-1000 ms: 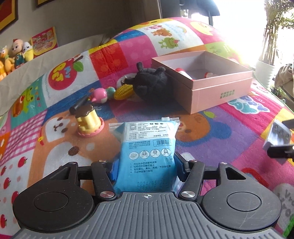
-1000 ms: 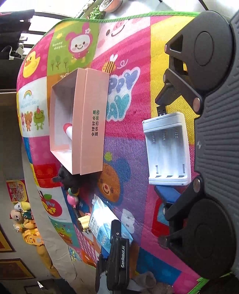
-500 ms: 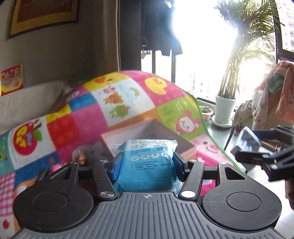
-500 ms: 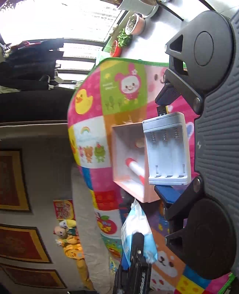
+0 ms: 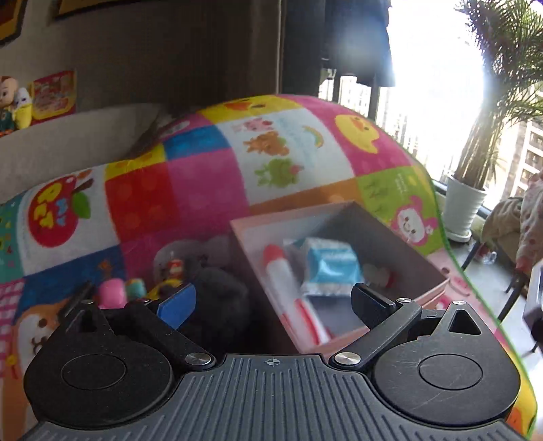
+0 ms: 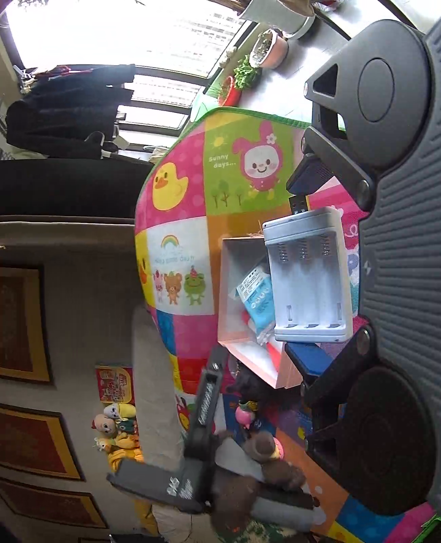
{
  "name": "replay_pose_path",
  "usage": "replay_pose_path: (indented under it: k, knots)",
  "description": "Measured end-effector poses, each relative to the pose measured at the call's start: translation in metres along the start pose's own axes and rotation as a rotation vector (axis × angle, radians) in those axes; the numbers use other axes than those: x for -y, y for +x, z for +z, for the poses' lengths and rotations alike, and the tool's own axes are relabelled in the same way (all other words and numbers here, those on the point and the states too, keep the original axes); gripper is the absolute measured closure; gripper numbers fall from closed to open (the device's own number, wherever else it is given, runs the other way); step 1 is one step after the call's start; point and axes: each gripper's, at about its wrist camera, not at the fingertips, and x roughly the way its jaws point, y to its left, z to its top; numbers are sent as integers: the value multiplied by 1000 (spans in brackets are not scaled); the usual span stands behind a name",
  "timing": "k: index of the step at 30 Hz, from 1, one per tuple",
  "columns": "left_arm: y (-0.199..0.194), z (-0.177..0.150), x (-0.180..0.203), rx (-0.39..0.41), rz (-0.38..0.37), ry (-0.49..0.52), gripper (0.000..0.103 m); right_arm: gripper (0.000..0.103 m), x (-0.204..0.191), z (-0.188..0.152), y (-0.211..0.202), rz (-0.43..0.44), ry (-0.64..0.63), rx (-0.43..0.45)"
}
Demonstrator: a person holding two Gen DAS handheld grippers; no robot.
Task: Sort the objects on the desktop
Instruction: 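Lower the blue packet into the pink box and open the left gripper, then carry the battery charger over the pink box and release it with the right gripper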
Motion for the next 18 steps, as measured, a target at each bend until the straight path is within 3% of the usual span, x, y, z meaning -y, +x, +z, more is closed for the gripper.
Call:
replay_pose_path:
  k: [4, 7, 15, 18]
  knots:
    - [-30, -48, -26, -27, 67, 5, 2, 11, -8, 7, 25, 64, 28, -59]
    - [-49, -71, -42, -39, 74, -41, 1, 11, -25, 17, 42, 108, 8, -76]
    - [-76, -101, -70, -44, 130, -116, 0, 11, -50, 68, 97, 125, 10, -100]
    - [-76, -109, -78, -53, 144, -135, 0, 6, -36, 85, 121, 112, 109, -166]
